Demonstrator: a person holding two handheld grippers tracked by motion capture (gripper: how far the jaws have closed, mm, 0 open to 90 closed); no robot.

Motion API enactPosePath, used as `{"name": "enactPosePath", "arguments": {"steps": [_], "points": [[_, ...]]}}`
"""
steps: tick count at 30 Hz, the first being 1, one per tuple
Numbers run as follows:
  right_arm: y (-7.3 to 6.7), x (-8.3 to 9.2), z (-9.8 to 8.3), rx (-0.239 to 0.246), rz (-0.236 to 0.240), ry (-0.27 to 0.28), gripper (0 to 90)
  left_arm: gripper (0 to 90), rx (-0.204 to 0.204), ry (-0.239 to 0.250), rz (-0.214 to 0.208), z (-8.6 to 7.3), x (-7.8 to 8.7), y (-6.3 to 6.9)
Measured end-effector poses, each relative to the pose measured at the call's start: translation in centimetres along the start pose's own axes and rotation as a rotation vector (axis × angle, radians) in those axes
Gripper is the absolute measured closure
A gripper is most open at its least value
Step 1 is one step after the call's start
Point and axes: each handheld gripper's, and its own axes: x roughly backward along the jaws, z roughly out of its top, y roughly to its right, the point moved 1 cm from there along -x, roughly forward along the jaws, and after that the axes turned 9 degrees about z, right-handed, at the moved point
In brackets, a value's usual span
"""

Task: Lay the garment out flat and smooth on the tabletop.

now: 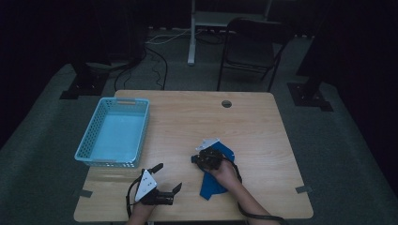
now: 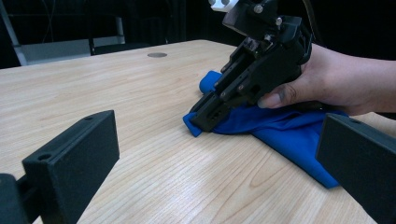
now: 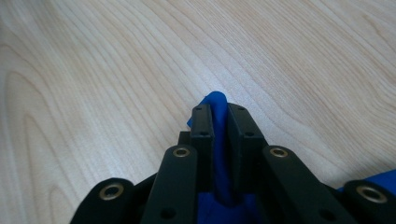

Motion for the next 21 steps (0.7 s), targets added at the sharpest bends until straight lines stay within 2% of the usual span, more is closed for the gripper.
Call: {"name": "enactPosePath", "arguments": {"steps": [4, 10, 13, 21], "points": [[0.0, 1.3, -0.1, -0.001, 0.033, 0.037, 82.1, 0.0, -0.028, 0.019, -0.002, 0.0, 0.0, 0.2], [0.1, 4.8, -0.5, 0.002, 0.032, 0.100, 82.2, 0.0, -0.011, 0.016, -0.003, 0.0, 0.0, 0.1], [0.4, 6.8, -0.9, -0.023, 0.036, 0.144, 82.2, 0.0, -0.012, 0.016, -0.002, 0.0, 0.0, 0.1], [1.0, 11.9, -3.3, -0.069, 0.002, 0.222, 82.2, 0.0, -0.011, 0.016, -0.001, 0.0, 0.0, 0.1]]}}
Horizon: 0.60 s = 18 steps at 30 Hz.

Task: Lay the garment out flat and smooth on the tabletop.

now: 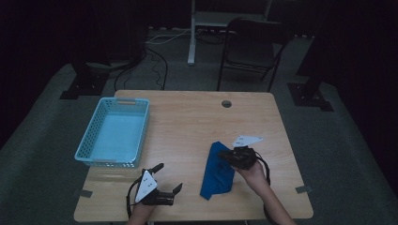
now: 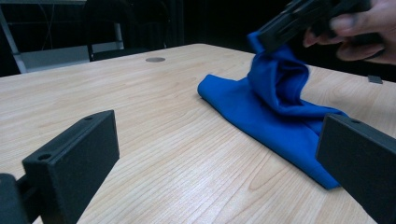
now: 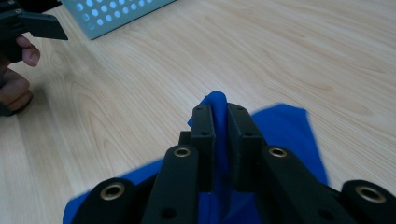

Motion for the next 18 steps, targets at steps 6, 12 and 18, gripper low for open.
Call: {"name": "enactPosePath", "arguments": {"steps": [6, 12, 18], "points": [[0.5, 4.3, -2.1, -0.034, -0.046, 0.039, 82.1, 0.0, 0.001, -0.006, -0.004, 0.0, -0.1, 0.1], [1.7, 8.0, -5.7, -0.108, -0.099, 0.060, 81.0, 0.0, -0.011, -0.019, -0.010, 0.1, -0.1, 0.3], [2.9, 9.9, -10.5, -0.191, -0.151, 0.038, 78.3, 0.0, 0.004, -0.022, -0.005, 0.1, -0.2, 0.2]]}}
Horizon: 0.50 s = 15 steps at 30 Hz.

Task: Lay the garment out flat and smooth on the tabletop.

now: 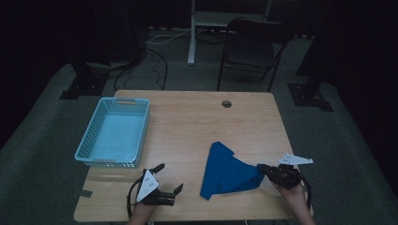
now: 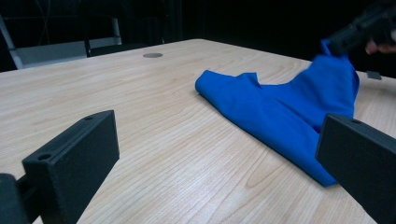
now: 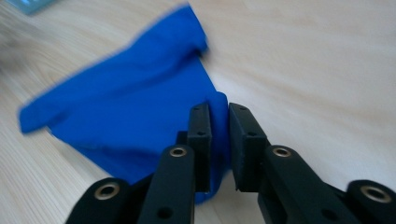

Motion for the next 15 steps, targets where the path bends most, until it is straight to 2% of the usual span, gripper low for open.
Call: {"name": "enactPosePath", "arguments": {"steps": [4, 8, 13, 14, 15], "points": [[1.0, 0.9, -2.3, -0.045, -0.021, -0.020, 72.1, 0.0, -0.001, -0.005, 0.007, 0.0, -0.1, 0.0], [1.8, 2.2, -4.6, -0.085, -0.039, -0.030, 68.9, 0.0, 0.010, -0.036, 0.011, 0.1, -0.3, 0.1], [2.4, 4.2, -7.3, -0.126, -0.074, -0.024, 63.0, 0.0, -0.016, -0.079, -0.011, 0.4, -0.7, 0.4], [2.5, 4.6, -7.7, -0.139, -0.067, -0.012, 58.9, 0.0, -0.029, -0.090, -0.020, 0.5, -0.8, 0.5], [2.5, 4.9, -8.0, -0.151, -0.063, -0.001, 52.8, 0.0, -0.014, -0.107, -0.034, 0.6, -1.0, 0.7]]}}
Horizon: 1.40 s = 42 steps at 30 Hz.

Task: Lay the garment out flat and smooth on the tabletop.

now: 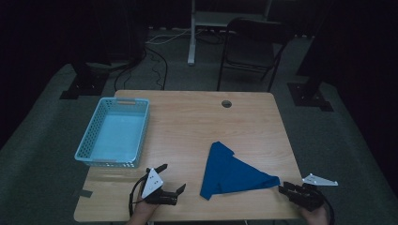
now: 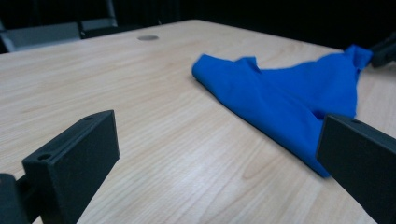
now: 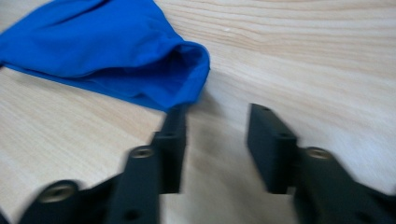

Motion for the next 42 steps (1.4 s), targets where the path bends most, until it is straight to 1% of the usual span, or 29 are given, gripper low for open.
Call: {"name": "enactPosePath", "arguments": {"steps": [1, 2, 3, 4, 5, 7, 9, 11, 13, 14, 16, 17, 18, 20, 21, 22, 24, 25, 27, 28, 29, 30, 31, 33, 34, 35, 38, 39, 42], "points": [[0.0, 0.3, -0.2, -0.004, 0.002, 0.014, 48.1, 0.0, 0.015, -0.019, -0.025, 0.3, -0.2, 0.2], [0.0, 0.5, -0.2, -0.010, 0.002, 0.029, 44.0, 0.0, 0.019, -0.037, -0.042, 0.5, -0.4, 0.4], [-0.1, 0.7, -0.2, -0.016, 0.004, 0.046, 36.1, 0.0, 0.011, -0.049, -0.053, 0.8, -0.6, 0.7], [-0.1, 0.8, -0.1, -0.023, 0.015, 0.070, 30.0, 0.0, 0.004, -0.057, -0.065, 1.0, -0.9, 1.0], [-0.1, 0.8, 0.1, -0.029, 0.033, 0.088, 27.0, 0.0, 0.002, -0.070, -0.082, 1.3, -1.3, 1.2], [-0.3, 0.4, 0.6, -0.018, 0.067, 0.097, 13.1, 0.0, -0.006, -0.084, -0.097, 1.8, -2.1, 1.7], [-0.5, 0.0, 1.1, 0.007, 0.065, 0.104, 13.9, 0.0, -0.015, -0.104, -0.116, 2.4, -3.0, 2.3], [-0.6, -0.5, 1.7, 0.032, 0.054, 0.152, 13.9, 0.0, -0.036, -0.120, -0.122, 3.1, -4.0, 2.8], [-0.6, -0.7, 2.3, 0.048, 0.042, 0.203, 14.0, 0.0, -0.042, -0.125, -0.122, 3.9, -5.0, 3.2], [-0.4, -0.8, 2.5, 0.046, 0.052, 0.219, 14.0, 0.0, -0.041, -0.128, -0.122, 4.2, -5.5, 3.3], [-0.3, -1.1, 2.9, 0.052, 0.049, 0.239, 14.2, 0.0, -0.036, -0.136, -0.105, 5.0, -6.6, 3.5], [-0.3, -1.2, 3.0, 0.052, 0.043, 0.239, 14.2, 0.0, -0.032, -0.142, -0.102, 5.4, -7.1, 3.5], [-0.3, -1.4, 2.9, 0.055, 0.037, 0.245, 14.2, 0.0, -0.031, -0.153, -0.086, 5.6, -7.5, 3.6], [-0.3, -1.6, 2.6, 0.058, 0.023, 0.257, 14.1, 0.0, -0.025, -0.163, -0.092, 6.2, -8.6, 3.9], [-0.2, -1.7, 2.4, 0.052, 0.022, 0.267, 14.1, 0.0, -0.031, -0.177, -0.083, 6.4, -9.3, 4.2], [0.0, -1.8, 2.1, 0.039, 0.026, 0.271, 14.1, 0.0, -0.034, -0.183, -0.096, 6.6, -9.9, 4.5], [0.0, -1.9, 2.0, 0.030, -0.015, 0.264, 14.1, 0.0, -0.062, -0.207, -0.085, 6.9, -11.0, 5.2], [0.0, -1.9, 2.1, 0.037, -0.014, 0.260, 13.5, 0.0, -0.075, -0.217, -0.099, 6.9, -11.5, 5.5], [0.0, -1.9, 2.0, 0.033, 0.009, 0.266, 13.3, 0.0, -0.096, -0.244, -0.080, 7.1, -12.5, 6.1], [0.0, -1.9, 2.0, 0.031, 0.020, 0.267, 13.3, 0.0, -0.106, -0.256, -0.089, 7.3, -13.1, 6.4], [0.0, -1.9, 1.9, 0.039, 0.031, 0.265, 13.3, 0.0, -0.116, -0.267, -0.084, 7.4, -13.6, 6.6], [-0.1, -1.9, 1.9, 0.047, 0.019, 0.263, 13.3, 1.6, -0.116, -0.256, -0.076, 7.6, -13.9, 6.9], [-0.1, -1.9, 1.9, 0.048, 0.024, 0.259, 13.3, 7.7, -0.114, -0.254, -0.073, 7.7, -14.2, 7.0], [-0.2, -2.0, 1.9, 0.048, 0.023, 0.254, 13.5, 8.4, -0.118, -0.266, -0.073, 8.0, -15.0, 7.3], [-0.2, -2.0, 1.9, 0.053, 0.027, 0.253, 13.6, 11.5, -0.122, -0.259, -0.064, 8.1, -15.2, 7.4], [-0.2, -2.1, 1.9, 0.058, 0.029, 0.248, 13.6, 20.7, -0.125, -0.254, -0.062, 8.2, -15.5, 7.6], [-0.3, -2.2, 1.9, 0.065, 0.031, 0.242, 13.6, 26.6, -0.123, -0.284, -0.046, 8.4, -16.7, 8.1], [-0.3, -2.2, 1.9, 0.066, 0.030, 0.242, 13.6, 32.7, -0.120, -0.282, -0.048, 8.4, -17.2, 8.4], [-0.3, -2.2, 1.9, 0.071, 0.033, 0.238, 13.6, 35.1, -0.123, -0.316, -0.023, 8.2, -18.6, 9.0]]}}
